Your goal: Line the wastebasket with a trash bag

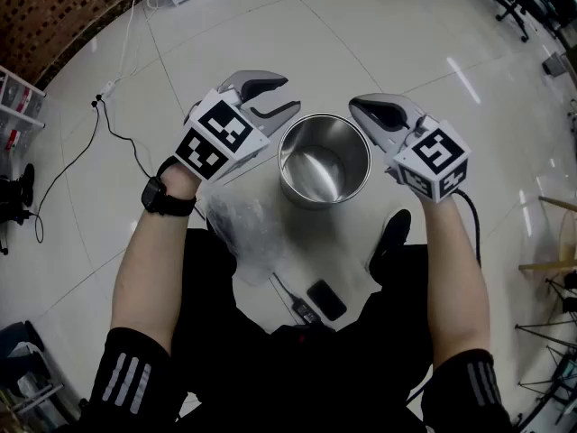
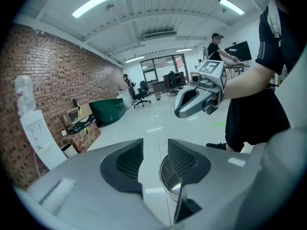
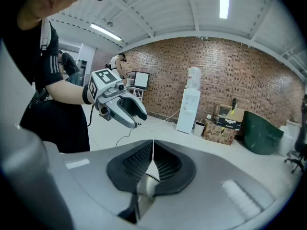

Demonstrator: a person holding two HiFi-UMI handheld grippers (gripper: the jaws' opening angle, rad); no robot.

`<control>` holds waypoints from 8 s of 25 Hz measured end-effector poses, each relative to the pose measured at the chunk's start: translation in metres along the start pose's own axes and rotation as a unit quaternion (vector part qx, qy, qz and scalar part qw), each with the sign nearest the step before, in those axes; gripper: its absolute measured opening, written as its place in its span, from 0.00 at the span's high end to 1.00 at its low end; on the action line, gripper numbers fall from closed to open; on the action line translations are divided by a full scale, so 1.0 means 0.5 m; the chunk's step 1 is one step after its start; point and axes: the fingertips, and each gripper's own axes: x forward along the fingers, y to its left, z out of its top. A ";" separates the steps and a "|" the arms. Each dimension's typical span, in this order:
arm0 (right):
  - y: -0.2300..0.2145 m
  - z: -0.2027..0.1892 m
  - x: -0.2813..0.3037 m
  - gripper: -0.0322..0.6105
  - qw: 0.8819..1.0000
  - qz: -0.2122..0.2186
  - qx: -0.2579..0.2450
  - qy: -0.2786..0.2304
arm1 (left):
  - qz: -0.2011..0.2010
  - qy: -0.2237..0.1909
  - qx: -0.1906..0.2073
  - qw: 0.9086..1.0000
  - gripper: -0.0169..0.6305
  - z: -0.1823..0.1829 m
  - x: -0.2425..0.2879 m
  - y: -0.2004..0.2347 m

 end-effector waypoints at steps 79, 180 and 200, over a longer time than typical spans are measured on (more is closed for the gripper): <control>0.160 -0.099 0.196 0.94 0.978 -0.020 0.012 0.209 | 0.136 -0.142 -0.061 0.979 0.74 0.052 -0.247 0.182; -0.023 -0.486 -0.042 0.93 0.905 0.016 0.168 0.390 | -0.250 0.329 -0.009 0.911 0.59 -0.421 0.500 -0.372; -0.098 -0.388 -0.082 0.72 0.929 0.040 0.051 0.365 | -0.233 0.297 0.008 0.926 0.59 -0.391 0.499 -0.341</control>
